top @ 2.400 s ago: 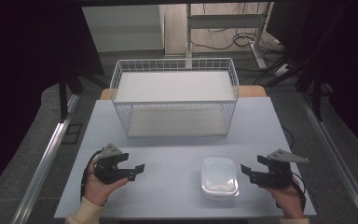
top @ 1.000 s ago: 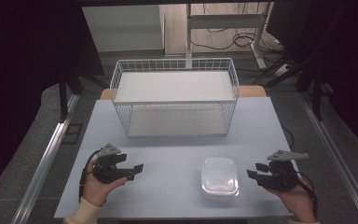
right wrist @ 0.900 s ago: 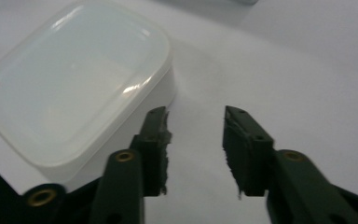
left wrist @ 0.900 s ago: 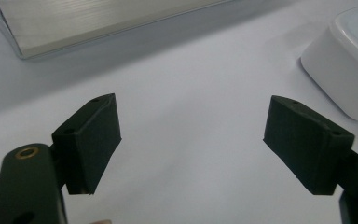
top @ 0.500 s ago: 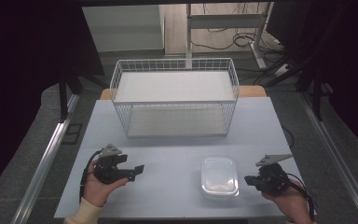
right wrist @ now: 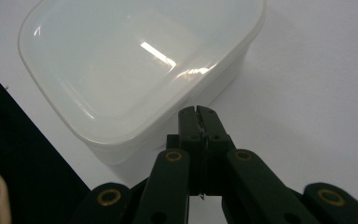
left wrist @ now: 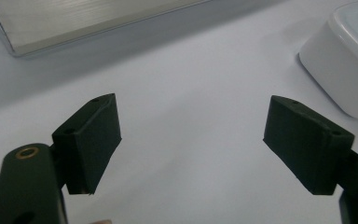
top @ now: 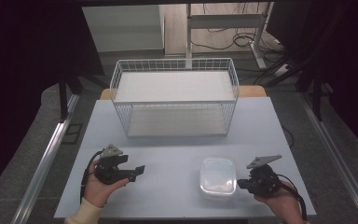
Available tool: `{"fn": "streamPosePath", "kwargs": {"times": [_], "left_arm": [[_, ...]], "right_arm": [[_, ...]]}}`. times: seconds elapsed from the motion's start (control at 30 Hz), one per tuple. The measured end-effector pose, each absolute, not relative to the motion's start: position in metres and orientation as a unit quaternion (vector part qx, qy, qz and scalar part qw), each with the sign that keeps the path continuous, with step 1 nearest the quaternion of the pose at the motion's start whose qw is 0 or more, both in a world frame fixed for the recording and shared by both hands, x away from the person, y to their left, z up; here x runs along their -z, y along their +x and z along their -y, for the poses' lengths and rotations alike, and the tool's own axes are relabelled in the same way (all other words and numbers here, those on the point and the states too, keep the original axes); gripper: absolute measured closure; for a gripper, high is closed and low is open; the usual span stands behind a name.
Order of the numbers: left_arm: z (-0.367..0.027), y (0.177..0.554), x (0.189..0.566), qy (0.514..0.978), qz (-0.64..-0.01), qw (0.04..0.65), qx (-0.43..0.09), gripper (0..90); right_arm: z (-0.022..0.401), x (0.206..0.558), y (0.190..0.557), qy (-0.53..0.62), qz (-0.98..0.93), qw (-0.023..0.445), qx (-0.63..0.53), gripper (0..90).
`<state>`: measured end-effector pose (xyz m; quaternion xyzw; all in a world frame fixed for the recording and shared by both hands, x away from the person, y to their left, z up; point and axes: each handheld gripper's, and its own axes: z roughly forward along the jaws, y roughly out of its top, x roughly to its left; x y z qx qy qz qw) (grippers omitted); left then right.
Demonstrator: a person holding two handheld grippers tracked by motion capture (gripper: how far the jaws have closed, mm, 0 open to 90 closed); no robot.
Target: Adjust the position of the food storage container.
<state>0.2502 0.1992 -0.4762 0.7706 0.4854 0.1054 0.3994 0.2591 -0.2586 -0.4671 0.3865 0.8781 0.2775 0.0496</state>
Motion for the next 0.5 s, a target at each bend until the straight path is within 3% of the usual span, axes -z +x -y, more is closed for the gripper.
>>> {"fn": "streamPosePath", "kwargs": {"times": [0.5], "left_arm": [[-0.2, 0.251, 0.476, 0.77, -0.486, 0.399, -0.105, 18.4]], "right_arm": [[0.241, 0.469, 0.26, 0.385, -0.874, 0.035, -0.294, 89.3]]}}
